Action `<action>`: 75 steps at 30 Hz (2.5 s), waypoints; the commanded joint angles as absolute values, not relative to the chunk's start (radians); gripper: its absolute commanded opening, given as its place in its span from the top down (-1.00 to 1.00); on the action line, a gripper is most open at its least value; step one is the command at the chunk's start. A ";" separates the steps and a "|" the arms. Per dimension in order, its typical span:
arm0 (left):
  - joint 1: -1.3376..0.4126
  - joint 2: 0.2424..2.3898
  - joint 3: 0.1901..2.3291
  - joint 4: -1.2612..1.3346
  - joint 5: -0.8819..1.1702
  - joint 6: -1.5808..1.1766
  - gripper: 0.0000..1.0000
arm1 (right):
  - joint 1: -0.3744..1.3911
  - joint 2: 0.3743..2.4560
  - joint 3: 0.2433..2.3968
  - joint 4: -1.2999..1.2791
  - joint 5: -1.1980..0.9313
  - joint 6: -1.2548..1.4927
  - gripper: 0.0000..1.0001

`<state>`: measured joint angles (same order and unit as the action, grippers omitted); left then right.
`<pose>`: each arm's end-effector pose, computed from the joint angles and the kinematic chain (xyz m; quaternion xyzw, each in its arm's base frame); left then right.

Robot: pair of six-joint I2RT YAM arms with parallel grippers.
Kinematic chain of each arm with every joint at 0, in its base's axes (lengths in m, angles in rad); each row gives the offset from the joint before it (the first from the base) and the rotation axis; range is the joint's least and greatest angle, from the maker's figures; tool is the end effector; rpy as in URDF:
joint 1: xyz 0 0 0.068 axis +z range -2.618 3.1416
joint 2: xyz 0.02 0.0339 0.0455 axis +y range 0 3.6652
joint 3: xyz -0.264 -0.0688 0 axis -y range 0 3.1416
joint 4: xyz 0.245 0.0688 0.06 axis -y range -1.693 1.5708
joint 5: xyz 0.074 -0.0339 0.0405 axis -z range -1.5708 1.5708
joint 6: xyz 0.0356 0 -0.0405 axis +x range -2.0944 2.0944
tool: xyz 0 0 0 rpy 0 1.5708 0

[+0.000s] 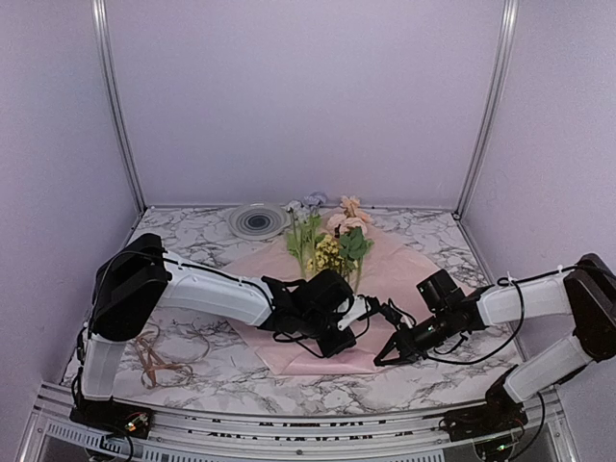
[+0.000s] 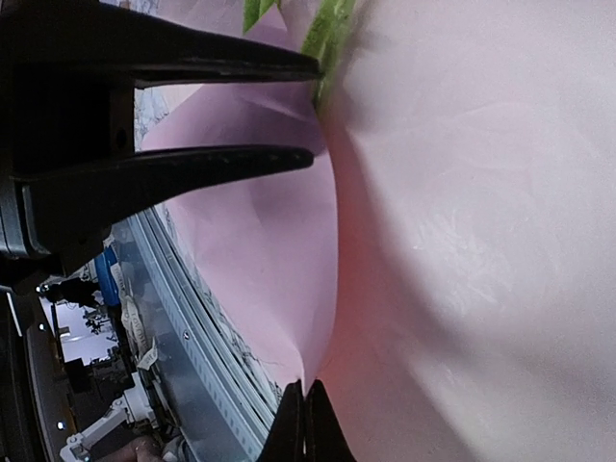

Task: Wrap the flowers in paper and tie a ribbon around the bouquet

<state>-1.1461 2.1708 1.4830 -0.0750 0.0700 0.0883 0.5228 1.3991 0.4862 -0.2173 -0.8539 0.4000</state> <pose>0.1937 -0.4344 0.1465 0.5431 0.7414 -0.2260 0.3229 0.1718 0.1300 0.1284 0.1448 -0.8810 -0.4504 0.0018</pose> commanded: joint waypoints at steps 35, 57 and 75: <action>-1.148 1.989 1.413 -0.084 0.094 0.136 0.19 | 0.502 1.454 0.620 -0.141 -0.574 0.332 1.00; -1.177 2.220 1.506 -0.196 0.038 0.188 0.25 | 0.504 1.364 0.710 -0.423 -0.204 0.406 0.49; -1.176 2.214 1.507 -0.195 0.054 0.182 0.27 | 0.659 1.189 0.721 -0.850 -0.056 0.749 -0.18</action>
<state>-1.1736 2.1864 1.5036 -0.1341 0.0467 0.1768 0.6502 1.2182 0.7387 -0.8127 0.0181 0.6254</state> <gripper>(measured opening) 0.367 0.587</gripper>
